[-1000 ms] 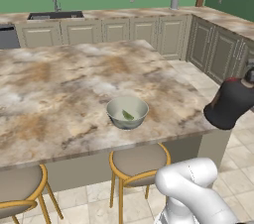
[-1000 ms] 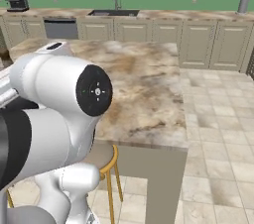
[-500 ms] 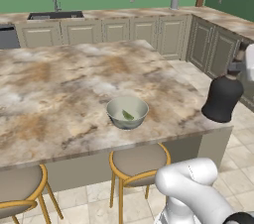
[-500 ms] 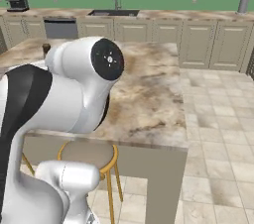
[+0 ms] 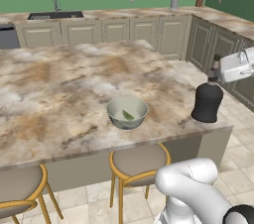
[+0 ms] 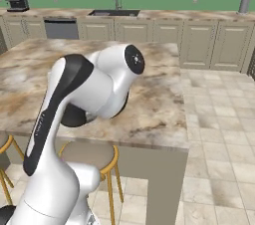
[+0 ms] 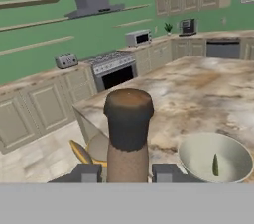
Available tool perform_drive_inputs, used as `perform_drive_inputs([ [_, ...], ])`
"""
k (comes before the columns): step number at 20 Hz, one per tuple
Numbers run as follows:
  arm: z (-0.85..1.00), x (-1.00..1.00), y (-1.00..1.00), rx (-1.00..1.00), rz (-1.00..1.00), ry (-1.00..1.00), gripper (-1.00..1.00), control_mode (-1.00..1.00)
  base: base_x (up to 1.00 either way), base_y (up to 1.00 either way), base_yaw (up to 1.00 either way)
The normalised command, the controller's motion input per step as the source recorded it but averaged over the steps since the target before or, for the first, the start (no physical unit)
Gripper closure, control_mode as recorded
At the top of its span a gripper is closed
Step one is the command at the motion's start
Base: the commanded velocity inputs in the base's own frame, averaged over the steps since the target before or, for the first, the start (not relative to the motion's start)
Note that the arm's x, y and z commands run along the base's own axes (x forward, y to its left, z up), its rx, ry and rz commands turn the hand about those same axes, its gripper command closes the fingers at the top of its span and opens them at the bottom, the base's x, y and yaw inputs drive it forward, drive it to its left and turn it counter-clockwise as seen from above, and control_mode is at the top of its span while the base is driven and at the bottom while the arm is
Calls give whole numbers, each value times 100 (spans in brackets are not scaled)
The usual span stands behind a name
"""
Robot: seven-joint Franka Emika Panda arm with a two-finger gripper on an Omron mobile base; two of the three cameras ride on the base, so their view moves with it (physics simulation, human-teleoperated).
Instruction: There is a bowl on the dining counter. Grab a lemon wedge from the fridge and place it in the bowl. Then get the liquor bottle and glass cup from the cabinet and place them next to the bowl.
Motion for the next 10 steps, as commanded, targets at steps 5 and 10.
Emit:
perform_drive_inputs([
  [5,-61,63,-15,0,11,0,100,-100,0,0,0],
  [10,-51,65,-11,0,9,0,100,-100,0,0,0],
])
